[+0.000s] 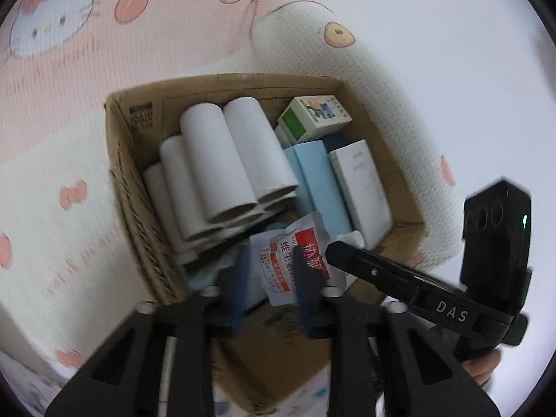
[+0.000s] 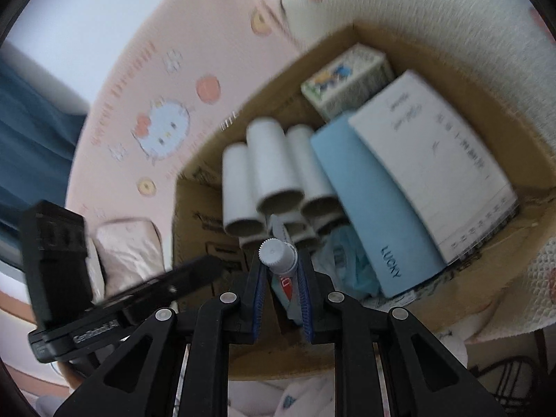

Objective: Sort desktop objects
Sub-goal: 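Lower the pouch into the box beside the tubes and open both tools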

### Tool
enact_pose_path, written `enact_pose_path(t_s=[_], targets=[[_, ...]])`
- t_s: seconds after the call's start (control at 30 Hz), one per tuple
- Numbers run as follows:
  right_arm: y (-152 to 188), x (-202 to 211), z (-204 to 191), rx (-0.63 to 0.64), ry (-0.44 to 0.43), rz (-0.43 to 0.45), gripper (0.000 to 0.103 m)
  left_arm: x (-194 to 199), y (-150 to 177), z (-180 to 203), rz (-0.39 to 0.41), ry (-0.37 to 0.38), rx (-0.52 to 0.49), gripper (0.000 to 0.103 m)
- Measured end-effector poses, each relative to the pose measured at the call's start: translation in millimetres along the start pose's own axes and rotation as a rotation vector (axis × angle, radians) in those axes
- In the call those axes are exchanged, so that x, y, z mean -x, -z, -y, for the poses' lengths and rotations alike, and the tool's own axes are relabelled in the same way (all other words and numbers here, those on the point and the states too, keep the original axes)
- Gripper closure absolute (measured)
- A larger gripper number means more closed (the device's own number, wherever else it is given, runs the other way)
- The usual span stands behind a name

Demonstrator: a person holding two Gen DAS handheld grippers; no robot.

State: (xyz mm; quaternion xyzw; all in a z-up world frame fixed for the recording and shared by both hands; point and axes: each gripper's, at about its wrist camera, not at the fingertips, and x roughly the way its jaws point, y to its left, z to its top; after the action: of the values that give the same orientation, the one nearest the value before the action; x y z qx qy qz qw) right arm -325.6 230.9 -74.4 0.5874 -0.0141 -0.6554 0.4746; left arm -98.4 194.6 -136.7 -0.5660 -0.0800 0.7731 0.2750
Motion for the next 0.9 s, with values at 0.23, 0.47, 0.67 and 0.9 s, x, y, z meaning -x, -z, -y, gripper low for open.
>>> enact_pose_path(t_s=[0.23, 0.47, 0.67, 0.9], targets=[[-3, -35, -18, 0.083, 0.029, -0.13, 0.087, -4, 4, -1, -0.039, -0.012, -0.075, 0.093], [-4, -68, -27, 0.173, 0.114, -0.316, 0.087, -10, 0, -9, -0.062, -0.044, -0.061, 0.093], [-15, -72, -16, 0.173, 0.225, -0.335, 0.087, -19, -2, -7, -0.097, -0.053, -0.079, 0.093], [-24, -65, -9, 0.234, 0.318, -0.355, 0.087, -28, -7, 8, -0.126, -0.079, -0.133, 0.076]])
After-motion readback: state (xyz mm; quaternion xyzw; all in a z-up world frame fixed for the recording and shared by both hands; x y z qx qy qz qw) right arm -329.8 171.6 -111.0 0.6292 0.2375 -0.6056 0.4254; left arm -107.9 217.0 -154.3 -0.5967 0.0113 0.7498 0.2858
